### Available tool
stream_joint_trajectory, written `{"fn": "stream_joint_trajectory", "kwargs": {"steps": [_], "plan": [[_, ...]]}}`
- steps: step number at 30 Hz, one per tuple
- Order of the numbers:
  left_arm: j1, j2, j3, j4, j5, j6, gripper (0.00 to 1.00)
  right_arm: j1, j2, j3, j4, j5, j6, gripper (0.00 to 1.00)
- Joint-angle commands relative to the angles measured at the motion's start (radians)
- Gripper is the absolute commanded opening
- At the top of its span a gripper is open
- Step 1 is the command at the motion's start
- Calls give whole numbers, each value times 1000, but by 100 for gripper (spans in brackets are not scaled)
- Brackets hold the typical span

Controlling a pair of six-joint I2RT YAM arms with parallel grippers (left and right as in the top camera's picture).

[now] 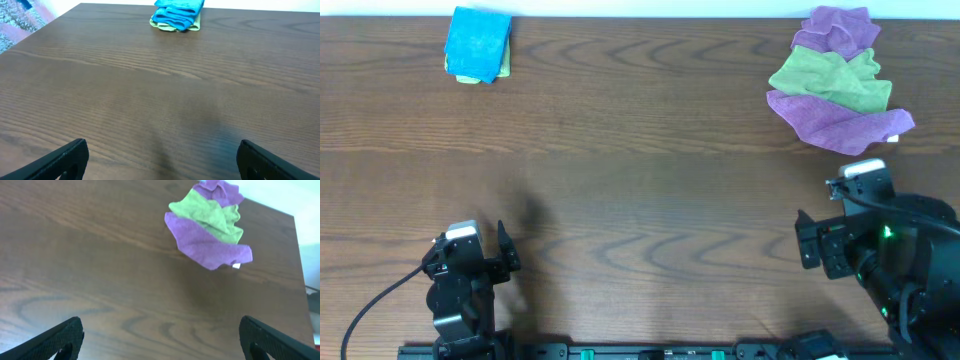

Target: Fold the cloth

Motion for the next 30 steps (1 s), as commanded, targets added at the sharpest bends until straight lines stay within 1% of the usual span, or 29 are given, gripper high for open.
{"fn": "stream_joint_trajectory", "kwargs": {"steps": [1,6,14,16,21,25,30], "plan": [[4,-8,-21,3,-23,9,95,-33,-31,-29,59,-1,-2,99],[4,-8,-21,3,-22,9,95,-122,-178,-211,262,-78,-2,99],[4,-8,-21,3,-23,9,95,-227,-493,-586,425,-167,13,99],[4,-8,-21,4,-22,9,95,-253,-576,-687,457,-179,58,99],[4,-8,-21,3,-23,9,95,-276,-716,-861,518,-178,179,99],[4,-8,-21,3,-23,9,95,-283,-807,-979,547,-178,246,99],[4,-8,-21,3,-22,9,95,-283,-805,-1057,602,-178,286,99]]}}
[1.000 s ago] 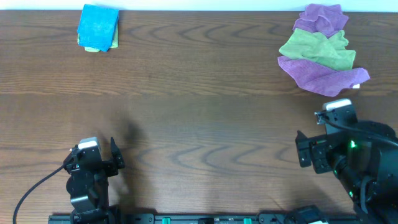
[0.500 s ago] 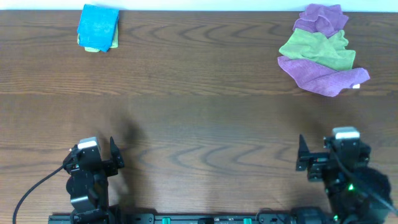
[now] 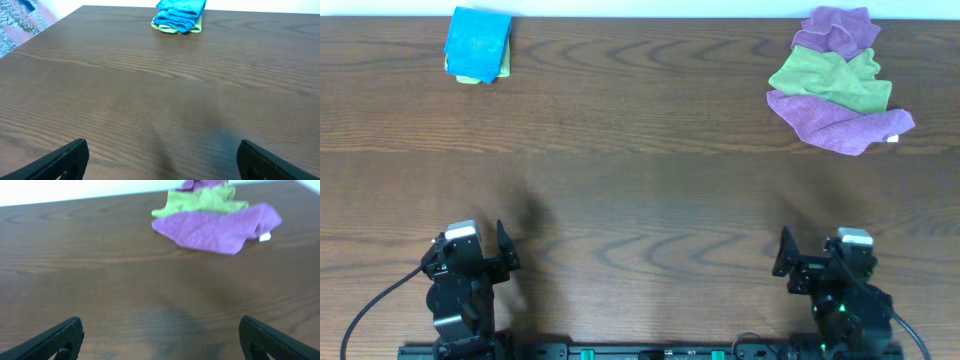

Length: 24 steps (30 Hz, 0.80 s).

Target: Fold the cloth

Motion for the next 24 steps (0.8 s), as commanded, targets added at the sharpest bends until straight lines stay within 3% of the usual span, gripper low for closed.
{"fn": "stream_joint_trajectory", "kwargs": {"steps": [1,10,24], "plan": [[4,-6,-20,-4,-14,6,95,-10,-11,-39,22,-7,57,99],[4,-6,-20,-4,-14,6,95,-10,-11,-129,24,-8,57,99],[4,-6,-20,-3,-14,6,96,-10,-11,-128,18,-8,57,99]]}}
